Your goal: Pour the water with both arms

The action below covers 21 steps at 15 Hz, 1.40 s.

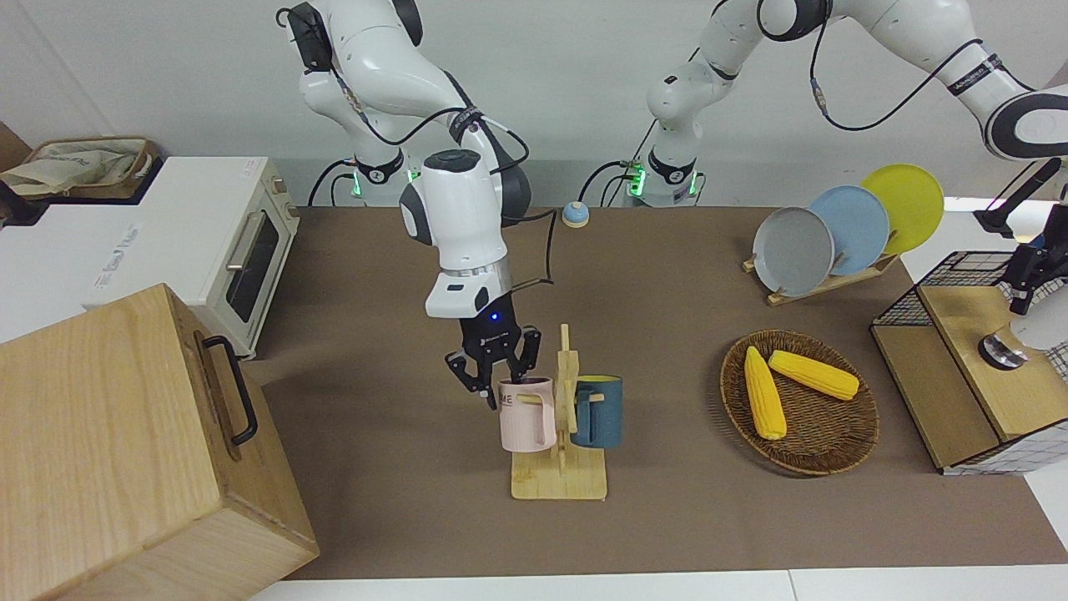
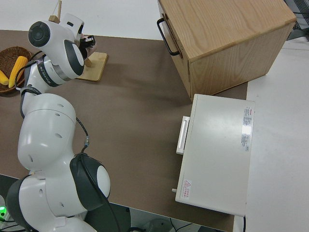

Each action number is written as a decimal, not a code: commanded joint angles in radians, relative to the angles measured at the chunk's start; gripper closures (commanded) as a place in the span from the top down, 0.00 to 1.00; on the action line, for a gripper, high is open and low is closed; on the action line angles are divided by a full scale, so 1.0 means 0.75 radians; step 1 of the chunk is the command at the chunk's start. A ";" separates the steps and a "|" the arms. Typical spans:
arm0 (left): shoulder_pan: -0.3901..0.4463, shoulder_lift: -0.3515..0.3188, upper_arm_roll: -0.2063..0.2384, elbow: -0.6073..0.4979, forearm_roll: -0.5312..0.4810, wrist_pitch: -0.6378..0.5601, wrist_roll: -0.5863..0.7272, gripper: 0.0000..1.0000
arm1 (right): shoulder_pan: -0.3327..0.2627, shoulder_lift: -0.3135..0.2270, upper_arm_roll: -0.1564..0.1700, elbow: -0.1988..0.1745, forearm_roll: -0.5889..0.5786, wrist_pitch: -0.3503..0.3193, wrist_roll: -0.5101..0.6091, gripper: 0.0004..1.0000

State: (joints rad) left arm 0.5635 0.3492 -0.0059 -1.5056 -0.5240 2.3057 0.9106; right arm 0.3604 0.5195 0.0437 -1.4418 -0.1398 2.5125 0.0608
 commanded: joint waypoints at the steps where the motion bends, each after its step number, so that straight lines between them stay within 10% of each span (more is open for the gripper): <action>1: -0.007 0.033 0.004 -0.013 -0.111 0.098 0.074 1.00 | -0.004 0.037 -0.001 0.059 -0.018 0.015 -0.052 0.00; 9: -0.025 0.042 0.004 -0.083 -0.174 0.186 0.060 0.94 | -0.024 0.019 -0.025 0.071 -0.059 -0.073 -0.136 0.00; 13: -0.035 0.036 0.004 -0.089 -0.181 0.200 0.052 0.14 | -0.029 -0.014 -0.025 0.069 -0.110 -0.147 -0.165 0.00; 15: -0.035 0.029 0.006 -0.079 -0.175 0.198 0.013 0.00 | -0.065 -0.038 -0.021 0.067 -0.108 -0.149 -0.195 0.00; 21: -0.035 0.015 0.016 -0.009 -0.146 0.127 -0.103 0.00 | -0.114 -0.106 -0.019 0.043 -0.106 -0.247 -0.265 0.00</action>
State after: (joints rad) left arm 0.5514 0.3821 -0.0101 -1.5522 -0.6353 2.4346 0.8936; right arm 0.3036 0.4740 0.0147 -1.3937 -0.2036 2.3691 -0.1106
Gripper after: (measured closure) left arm 0.348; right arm 0.934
